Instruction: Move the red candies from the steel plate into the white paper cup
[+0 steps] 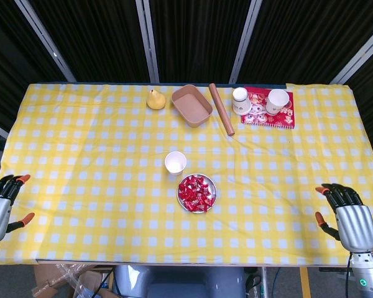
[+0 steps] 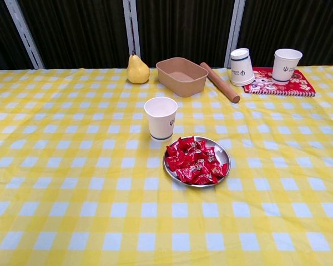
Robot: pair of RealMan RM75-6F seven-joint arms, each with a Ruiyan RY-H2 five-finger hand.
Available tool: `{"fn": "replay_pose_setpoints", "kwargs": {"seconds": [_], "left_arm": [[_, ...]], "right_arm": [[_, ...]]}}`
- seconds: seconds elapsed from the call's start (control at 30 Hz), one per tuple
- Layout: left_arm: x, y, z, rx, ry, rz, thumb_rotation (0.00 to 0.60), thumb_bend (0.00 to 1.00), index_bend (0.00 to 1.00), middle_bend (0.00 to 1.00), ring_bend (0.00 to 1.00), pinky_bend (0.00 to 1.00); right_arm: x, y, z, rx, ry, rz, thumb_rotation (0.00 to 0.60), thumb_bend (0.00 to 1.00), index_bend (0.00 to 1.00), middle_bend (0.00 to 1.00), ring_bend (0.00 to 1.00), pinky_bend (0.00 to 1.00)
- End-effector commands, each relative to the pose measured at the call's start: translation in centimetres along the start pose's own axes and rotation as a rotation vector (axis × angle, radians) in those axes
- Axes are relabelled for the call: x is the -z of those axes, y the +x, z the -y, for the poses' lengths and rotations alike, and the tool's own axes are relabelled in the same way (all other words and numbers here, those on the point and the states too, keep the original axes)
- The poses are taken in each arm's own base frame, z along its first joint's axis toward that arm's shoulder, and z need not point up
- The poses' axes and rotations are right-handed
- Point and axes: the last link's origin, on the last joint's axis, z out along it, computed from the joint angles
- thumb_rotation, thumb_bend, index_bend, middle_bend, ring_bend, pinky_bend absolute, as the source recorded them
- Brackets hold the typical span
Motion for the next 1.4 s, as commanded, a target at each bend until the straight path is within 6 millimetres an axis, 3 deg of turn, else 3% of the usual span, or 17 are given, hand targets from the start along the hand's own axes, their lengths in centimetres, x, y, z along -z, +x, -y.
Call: {"fn": "replay_pose_setpoints", "kwargs": {"seconds": [0.03, 0.53, 0.63, 0.7, 0.8, 0.9, 1.0, 1.07, 1.2, 1.4], "left_arm": [[0.0, 0.2, 0.0, -0.012, 0.002, 0.019, 0.6, 0.01, 0.0, 0.0, 0.0, 0.0], [0.0, 0.1, 0.0, -0.013, 0.016, 0.031, 0.6, 0.01, 0.0, 0.0, 0.0, 0.0], [0.1, 0.1, -0.1, -0.015, 0.018, 0.032, 0.6, 0.01, 0.0, 0.0, 0.0, 0.0], [0.1, 0.1, 0.0, -0.011, 0.021, 0.029, 0.6, 0.01, 0.0, 0.0, 0.0, 0.0], [0.0, 0.2, -0.1, -0.005, 0.023, 0.028, 0.6, 0.01, 0.0, 0.0, 0.0, 0.0], [0.0, 0.1, -0.1, -0.006, 0.021, 0.033, 0.6, 0.01, 0.0, 0.0, 0.0, 0.0], [0.0, 0.0, -0.1, -0.004, 0.025, 0.038, 0.6, 0.01, 0.0, 0.0, 0.0, 0.0], [-0.1, 0.0, -0.1, 0.001, 0.029, 0.04, 0.6, 0.01, 0.0, 0.0, 0.0, 0.0], [-0.1, 0.1, 0.0, 0.005, 0.028, 0.046, 0.6, 0.01, 0.0, 0.0, 0.0, 0.0], [-0.1, 0.0, 0.2, 0.017, 0.033, 0.064, 0.6, 0.01, 0.0, 0.0, 0.0, 0.0]], "right_arm": [[0.0, 0.1, -0.1, 0.016, -0.019, 0.03, 0.6, 0.37, 0.0, 0.0, 0.0, 0.0], [0.2, 0.1, 0.5, -0.004, -0.017, 0.064, 0.6, 0.37, 0.0, 0.0, 0.0, 0.0], [-0.4, 0.4, 1.4, -0.038, 0.003, 0.069, 0.6, 0.36, 0.0, 0.0, 0.01, 0.09], [-1.0, 0.7, 2.1, -0.041, 0.027, 0.07, 0.6, 0.36, 0.0, 0.04, 0.09, 0.27], [-2.2, 0.8, 3.8, -0.041, 0.067, 0.086, 0.6, 0.36, 0.0, 0.15, 0.23, 0.42], [-3.8, 0.6, 6.8, -0.043, 0.13, 0.127, 0.6, 0.36, 0.0, 0.37, 0.44, 0.58], [-4.9, 0.2, 9.4, -0.039, 0.18, 0.167, 0.6, 0.37, 0.0, 0.65, 0.73, 0.78], [-5.9, -0.2, 11.9, -0.025, 0.232, 0.19, 0.6, 0.36, 0.0, 0.77, 0.84, 0.86], [-7.2, -1.5, 15.4, 0.013, 0.271, 0.265, 0.6, 0.36, 0.0, 0.83, 0.89, 0.9], [-9.0, -3.5, 19.3, 0.004, 0.268, 0.321, 0.6, 0.37, 0.0, 0.83, 0.9, 0.9]]}}
